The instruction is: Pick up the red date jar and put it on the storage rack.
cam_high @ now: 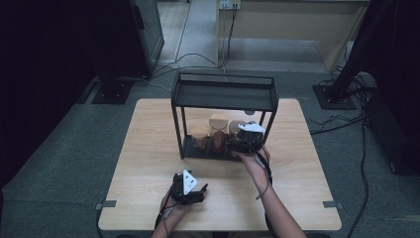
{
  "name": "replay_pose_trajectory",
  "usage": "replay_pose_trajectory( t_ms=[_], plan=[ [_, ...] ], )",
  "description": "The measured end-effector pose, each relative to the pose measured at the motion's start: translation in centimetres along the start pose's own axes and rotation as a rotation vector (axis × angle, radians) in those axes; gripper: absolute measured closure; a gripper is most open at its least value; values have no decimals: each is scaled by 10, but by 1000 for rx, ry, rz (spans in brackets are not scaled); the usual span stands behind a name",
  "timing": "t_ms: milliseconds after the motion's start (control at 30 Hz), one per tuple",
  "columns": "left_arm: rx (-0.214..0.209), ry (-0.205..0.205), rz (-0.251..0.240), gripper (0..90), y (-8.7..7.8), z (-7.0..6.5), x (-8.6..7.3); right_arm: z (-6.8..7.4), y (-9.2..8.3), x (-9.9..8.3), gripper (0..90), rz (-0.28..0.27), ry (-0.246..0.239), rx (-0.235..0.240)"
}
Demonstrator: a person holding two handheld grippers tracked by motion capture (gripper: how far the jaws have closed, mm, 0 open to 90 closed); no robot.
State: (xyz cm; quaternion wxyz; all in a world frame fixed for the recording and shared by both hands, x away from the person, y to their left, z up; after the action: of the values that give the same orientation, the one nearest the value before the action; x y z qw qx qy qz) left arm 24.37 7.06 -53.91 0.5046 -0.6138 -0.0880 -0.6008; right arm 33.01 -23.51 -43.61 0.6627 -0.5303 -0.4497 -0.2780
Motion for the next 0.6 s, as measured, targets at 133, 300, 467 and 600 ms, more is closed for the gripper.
replay_pose_trajectory(
  t_ms=[133,300,467,600],
  plan=[
    [0,4,2,210,0,0,0,4,-4,-2,163,3,-9,0],
    [1,8,4,210,0,0,0,7,-8,-6,164,10,-17,-4],
    [0,9,6,210,0,0,1,8,-12,-10,157,16,-15,2],
    [2,12,7,210,0,0,1,7,-14,-14,158,18,-8,14]
  ],
)
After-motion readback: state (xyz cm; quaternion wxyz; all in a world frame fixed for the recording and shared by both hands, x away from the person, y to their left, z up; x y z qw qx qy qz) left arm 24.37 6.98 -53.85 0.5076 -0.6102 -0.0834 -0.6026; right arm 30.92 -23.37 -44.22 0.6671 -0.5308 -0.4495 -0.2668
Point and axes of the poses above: each handheld gripper's, and its own axes: y roughly forward along the jaws, x roughly out of its top, z roughly to its left, the point moved 6 cm from there along y, roughly forward along the jaws, and after that the axes turned 4 degrees about y, right-handed, at the moved point
